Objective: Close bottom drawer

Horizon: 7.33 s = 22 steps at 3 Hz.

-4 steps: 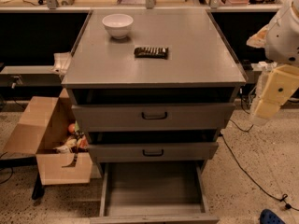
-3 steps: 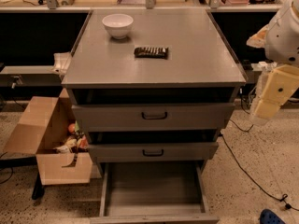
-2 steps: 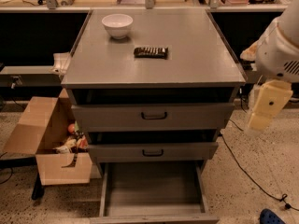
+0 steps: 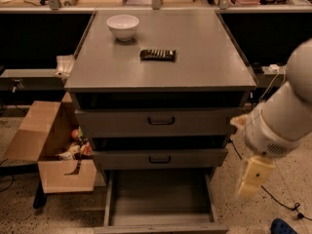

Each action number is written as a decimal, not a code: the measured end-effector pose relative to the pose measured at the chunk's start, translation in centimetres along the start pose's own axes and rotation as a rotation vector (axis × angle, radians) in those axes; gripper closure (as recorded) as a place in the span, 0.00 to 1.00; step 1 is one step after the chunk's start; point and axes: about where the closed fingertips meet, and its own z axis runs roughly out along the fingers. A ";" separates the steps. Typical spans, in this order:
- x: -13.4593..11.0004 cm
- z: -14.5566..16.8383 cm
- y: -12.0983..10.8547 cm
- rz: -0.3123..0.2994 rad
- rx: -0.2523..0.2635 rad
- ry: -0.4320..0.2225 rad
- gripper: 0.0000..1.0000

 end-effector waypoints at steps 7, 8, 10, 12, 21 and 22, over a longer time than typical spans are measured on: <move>-2.6 32.5 8.8 -0.047 -0.266 -0.200 0.00; -2.5 33.3 9.3 -0.039 -0.282 -0.206 0.00; -1.7 40.1 9.9 -0.074 -0.292 -0.160 0.00; 0.1 49.1 9.8 -0.073 -0.374 -0.265 0.00; 14.6 60.6 9.9 -0.072 -0.435 -0.345 1.00; 14.0 62.2 8.0 -0.115 -0.381 -0.341 1.00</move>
Offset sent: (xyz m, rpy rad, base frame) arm -0.0144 0.0047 -0.0502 0.0688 0.0512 -0.0201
